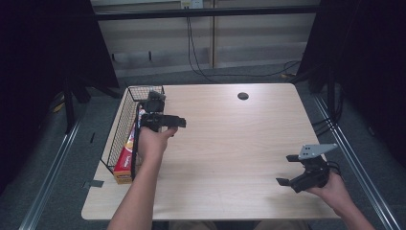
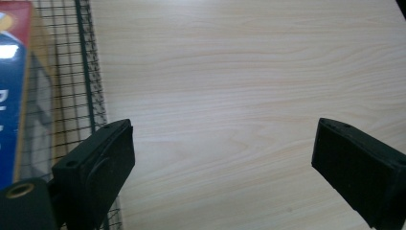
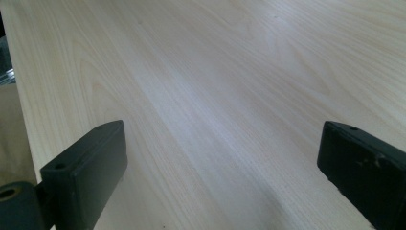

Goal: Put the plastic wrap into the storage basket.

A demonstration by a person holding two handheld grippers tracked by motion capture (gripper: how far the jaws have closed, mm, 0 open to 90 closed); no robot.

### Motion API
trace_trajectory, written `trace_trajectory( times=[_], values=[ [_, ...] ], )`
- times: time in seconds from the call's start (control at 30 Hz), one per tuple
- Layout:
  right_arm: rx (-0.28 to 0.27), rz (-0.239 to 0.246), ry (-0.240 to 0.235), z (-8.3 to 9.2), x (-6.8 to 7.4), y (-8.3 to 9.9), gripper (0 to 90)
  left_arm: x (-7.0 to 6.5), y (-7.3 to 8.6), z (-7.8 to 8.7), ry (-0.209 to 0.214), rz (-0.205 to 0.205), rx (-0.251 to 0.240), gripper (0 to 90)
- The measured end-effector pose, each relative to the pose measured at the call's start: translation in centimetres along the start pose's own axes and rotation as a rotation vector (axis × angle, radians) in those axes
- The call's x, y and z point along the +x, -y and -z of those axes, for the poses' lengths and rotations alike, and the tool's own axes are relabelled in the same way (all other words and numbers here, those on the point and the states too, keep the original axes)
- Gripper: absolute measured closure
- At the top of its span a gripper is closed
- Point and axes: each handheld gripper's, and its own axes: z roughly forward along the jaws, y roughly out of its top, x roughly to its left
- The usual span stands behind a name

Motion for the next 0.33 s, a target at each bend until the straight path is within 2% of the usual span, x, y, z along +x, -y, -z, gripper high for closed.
trace_trajectory(
  times=[0.17, 0.27, 0.33],
  values=[
    [-0.001, -0.002, 0.001, -0.1, 0.0, 0.0, 2.7, -1.2, 0.3, -0.6, 0.029, -0.023, -0.015, 7.3],
    [0.006, -0.004, 0.013, -0.2, -0.1, 0.1, 2.6, -2.1, 0.7, -1.2, 0.06, -0.026, -0.029, 6.7],
    [0.022, -0.016, 0.023, -0.5, -0.1, 0.2, 2.8, -2.7, 1.1, -1.7, 0.077, -0.047, -0.032, 6.6]
  ],
)
